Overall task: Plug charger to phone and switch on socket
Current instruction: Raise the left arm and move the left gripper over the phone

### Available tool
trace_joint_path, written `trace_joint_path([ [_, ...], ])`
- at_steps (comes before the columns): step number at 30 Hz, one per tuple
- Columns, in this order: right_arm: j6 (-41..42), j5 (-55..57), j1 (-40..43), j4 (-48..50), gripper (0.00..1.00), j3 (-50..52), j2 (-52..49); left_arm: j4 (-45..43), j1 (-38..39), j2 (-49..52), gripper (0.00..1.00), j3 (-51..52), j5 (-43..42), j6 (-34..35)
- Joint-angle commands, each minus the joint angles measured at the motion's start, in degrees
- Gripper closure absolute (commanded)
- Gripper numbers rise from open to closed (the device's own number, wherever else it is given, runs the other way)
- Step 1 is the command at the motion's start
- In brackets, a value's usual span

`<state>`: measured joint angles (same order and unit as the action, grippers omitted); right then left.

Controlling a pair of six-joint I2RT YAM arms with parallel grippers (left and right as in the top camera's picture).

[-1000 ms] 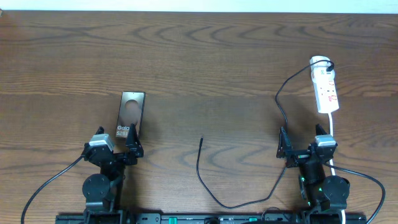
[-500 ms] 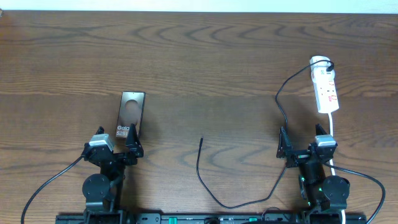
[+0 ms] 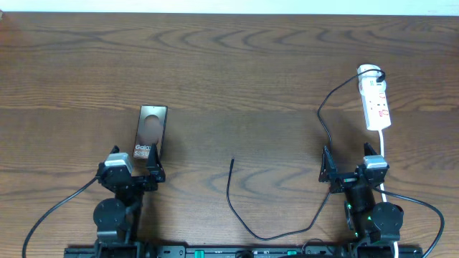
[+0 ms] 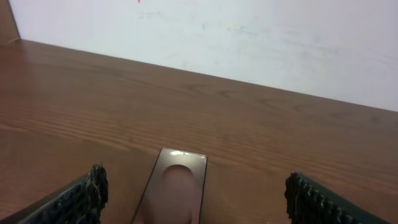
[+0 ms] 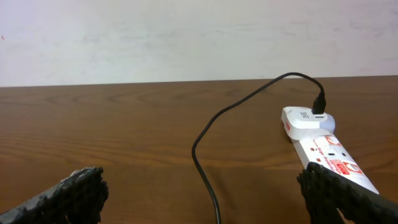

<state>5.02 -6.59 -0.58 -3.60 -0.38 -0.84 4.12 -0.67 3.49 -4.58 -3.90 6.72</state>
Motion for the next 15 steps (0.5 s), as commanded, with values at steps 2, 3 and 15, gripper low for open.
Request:
trace_joint_path([
  [2,0.5,0.5,0.5,-0.2,0.01,0.1,0.5,-0.2,-0.3,7.7,0.10,-7.3,0.3,-1.8],
  [3,0.5,0.5,0.5,-0.2,0.01,0.1,0.5,-0.2,-0.3,10.0,0.10,-8.9,0.3,-1.8],
  [15,0.5,0.4,0.5,-0.3,0.01,0.1,0.5,11.1,-0.3,41.1,0.10,-35.2,-0.1,-5.6],
])
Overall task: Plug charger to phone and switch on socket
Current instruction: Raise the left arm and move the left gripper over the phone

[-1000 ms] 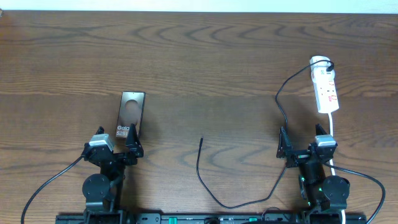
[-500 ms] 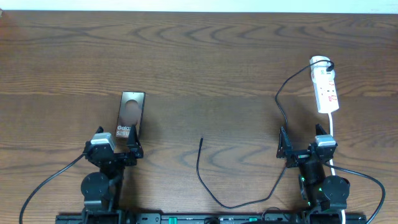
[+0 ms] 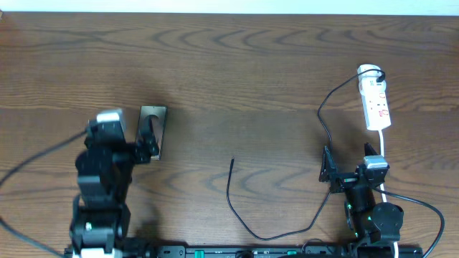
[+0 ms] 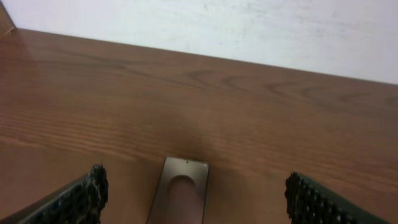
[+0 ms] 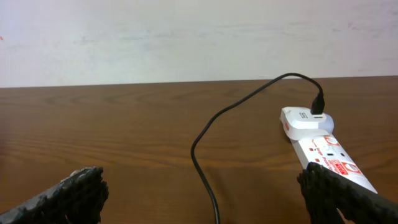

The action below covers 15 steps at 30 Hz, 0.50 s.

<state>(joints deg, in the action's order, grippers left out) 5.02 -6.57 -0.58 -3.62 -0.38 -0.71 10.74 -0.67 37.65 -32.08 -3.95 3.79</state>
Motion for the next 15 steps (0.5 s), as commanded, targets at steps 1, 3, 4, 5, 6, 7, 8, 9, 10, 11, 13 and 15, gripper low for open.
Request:
trace_joint_path([
  [1,0.5,0.4,0.5,-0.2,0.01,0.1,0.4,6.8,-0.3,9.6,0.10,-10.3,0.0,-3.2],
  [3,0.5,0.4,0.5,-0.2,0.01,0.1,0.4,11.1,-0.3,14.4,0.10,-15.2,0.0,-4.2],
  [4,0.5,0.4,0.5,-0.2,0.01,0.1,0.4,13.3,-0.3,17.0,0.10,-17.8,0.0,-4.3],
  [5,0.5,0.4,0.5,-0.2,0.01,0.1,0.4,15.3,-0.3,19.2,0.10,-20.1,0.0,-4.3],
  [6,0.5,0.4,0.5,-0.2,0.01,0.1,0.4,17.2,-0.3,21.3,0.10,-22.3,0.0,-4.2],
  [7,0.5,0.4,0.5,-0.2,0.01,0.1,0.4,19.4,-0.3,23.8,0.10,-24.8,0.0,-4.2],
  [8,0.5,0.4,0.5,-0.2,0.01,0.1,0.4,21.1,-0.3,25.7,0.10,-26.8,0.0,-4.2],
  [9,0.5,0.4,0.5,-0.2,0.01,0.1,0.4,23.1,-0.3,27.8,0.10,-29.0,0.0,-4.2],
  [10,0.5,0.4,0.5,-0.2,0.01,0.1,0.4,24.8,-0.3,29.5,0.10,-30.8,0.0,-4.2],
  [11,0.5,0.4,0.5,-0.2,0.01,0.1,0.4,26.8,-0.3,31.5,0.10,-32.9,0.0,-4.2],
  [13,0.5,0.4,0.5,-0.2,0.01,0.1,0.4,30.8,-0.3,34.8,0.10,-36.5,0.0,-4.2],
  [15,0.5,0.4,0.5,-0.2,0.01,0.1,0.4,34.8,-0.3,37.8,0.10,-39.7,-0.1,-4.2],
])
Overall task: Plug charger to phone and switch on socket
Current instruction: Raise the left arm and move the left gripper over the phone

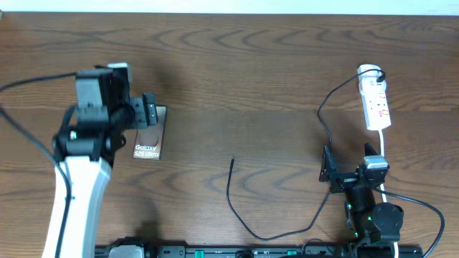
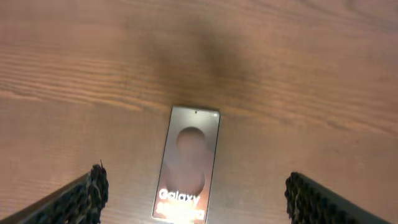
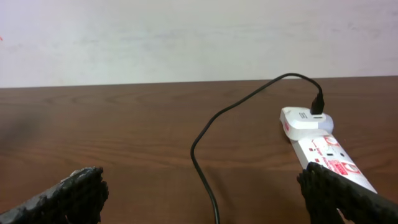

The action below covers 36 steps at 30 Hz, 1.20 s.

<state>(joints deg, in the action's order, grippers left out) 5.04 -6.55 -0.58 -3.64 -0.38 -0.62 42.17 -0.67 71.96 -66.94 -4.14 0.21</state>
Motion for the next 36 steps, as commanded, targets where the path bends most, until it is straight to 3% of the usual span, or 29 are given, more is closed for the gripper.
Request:
trace_joint_path([
  [1,0.5,0.4,0.5,-0.2,0.01,0.1,0.3,5.3,-0.3,4.8,0.10,-6.2,0.2,-0.7],
  [9,0.5,0.4,0.5,-0.2,0.01,0.1,0.3,13.4,-0.3,11.7,0.10,-9.3,0.2,-0.6],
  [27,0.5,0.4,0.5,-0.2,0.01,0.1,0.3,13.5,-0.3,13.6,0.10,-9.3,0.1,-0.6],
  [28,0.5,0.4,0.5,-0.2,0.01,0.1,0.3,13.8,-0.3,13.6,0.15,-9.3,0.1,-0.6],
  [30,0.5,0.4,0.5,-0.2,0.01,0.1,0.3,14.6,-0.3,13.6,0.71,-9.3,0.2,-0.6],
  [32,0.5,0.4,0.5,-0.2,0.01,0.1,0.3,14.7,-0.3,13.6,0.87,-9.3,0.1,-0.6],
  [33,0.5,0.4,0.5,-0.2,0.01,0.1,0.3,14.7,-0.3,13.6,0.87,-9.3,0.1,-0.6],
  [34,0.5,0.4,0.5,-0.2,0.01,0.1,0.3,14.7,-0.3,13.6,0.66,-9.3,0.1,-0.6],
  [35,0.5,0.4,0.5,-0.2,0.01,0.1,0.3,14.7,-0.3,13.7,0.30,-9.2,0.1,-0.6],
  [36,0.5,0.4,0.5,-0.2,0.01,0.1,0.3,14.8,-0.3,13.7,0.03,-9.2,0.1,-0.6],
])
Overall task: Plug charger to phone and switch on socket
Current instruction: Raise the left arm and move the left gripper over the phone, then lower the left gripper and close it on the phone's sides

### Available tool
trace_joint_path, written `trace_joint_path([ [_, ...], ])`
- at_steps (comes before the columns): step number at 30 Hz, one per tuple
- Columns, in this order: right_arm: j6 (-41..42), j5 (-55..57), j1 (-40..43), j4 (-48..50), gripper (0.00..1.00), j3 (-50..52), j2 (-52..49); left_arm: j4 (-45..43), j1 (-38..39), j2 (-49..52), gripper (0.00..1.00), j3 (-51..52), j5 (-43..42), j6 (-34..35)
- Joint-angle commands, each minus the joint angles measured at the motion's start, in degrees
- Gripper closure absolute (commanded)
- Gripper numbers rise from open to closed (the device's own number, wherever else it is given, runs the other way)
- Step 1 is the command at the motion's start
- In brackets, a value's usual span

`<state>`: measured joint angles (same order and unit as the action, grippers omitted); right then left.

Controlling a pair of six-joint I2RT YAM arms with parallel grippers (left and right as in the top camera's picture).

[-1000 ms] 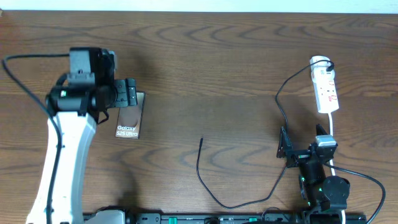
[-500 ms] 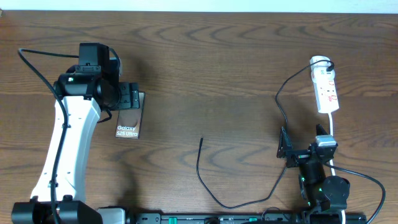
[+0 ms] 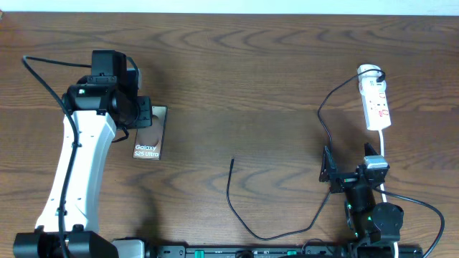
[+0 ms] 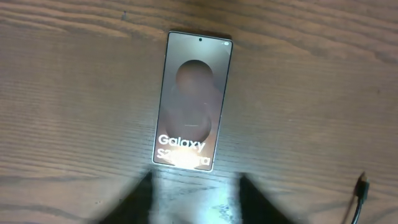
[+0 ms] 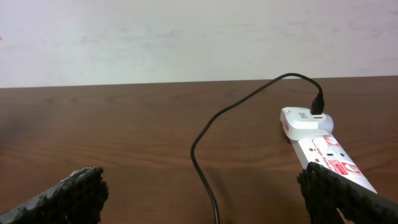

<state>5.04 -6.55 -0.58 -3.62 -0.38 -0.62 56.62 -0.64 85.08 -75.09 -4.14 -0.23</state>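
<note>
The phone [image 4: 194, 99] lies flat on the table, screen up, showing "Galaxy S25 Ultra". My left gripper [image 4: 196, 182] hangs over its near end, with blurred fingers [image 4: 144, 198] apart and nothing between them. From overhead the left gripper [image 3: 145, 117] covers the upper part of the phone [image 3: 148, 149]. The black charger cable [image 3: 231, 186] has its free tip [image 4: 360, 186] on the table right of the phone. It runs to the white adapter [image 5: 305, 119] in the white power strip [image 3: 377, 104]. My right gripper [image 5: 202, 190] rests open, near the strip.
The brown wooden table [image 3: 244, 64] ends at a white wall behind it. The cable [image 5: 205, 155] loops across the table between the two arms and past the right arm's base [image 3: 369, 215].
The left gripper has come down closer over the phone, which now looks larger. Its fingers stand closer together in its view, and the cable tip now shows. The right arm has not moved.
Both arms rested at the table's near edge, grippers open, the phone ahead of the left one. The left arm then reached out over the phone and looked down on it, and now hangs closer above it. Phone, cable, strip and right arm have stayed put.
</note>
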Motion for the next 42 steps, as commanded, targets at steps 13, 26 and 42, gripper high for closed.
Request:
trace_joint_path([
  [13,0.5,0.4,0.5,-0.2,0.01,0.1,0.3,0.1,-0.3,11.0,0.01,-0.9,0.3,-2.8],
  [26,0.5,0.4,0.5,-0.2,0.01,0.1,0.3,-0.8,-0.3,18.7,0.01,-0.6,0.3,-6.4],
  [42,0.5,0.4,0.5,-0.2,0.01,0.1,0.3,-4.9,-0.3,18.7,0.01,2.6,0.3,-7.5],
])
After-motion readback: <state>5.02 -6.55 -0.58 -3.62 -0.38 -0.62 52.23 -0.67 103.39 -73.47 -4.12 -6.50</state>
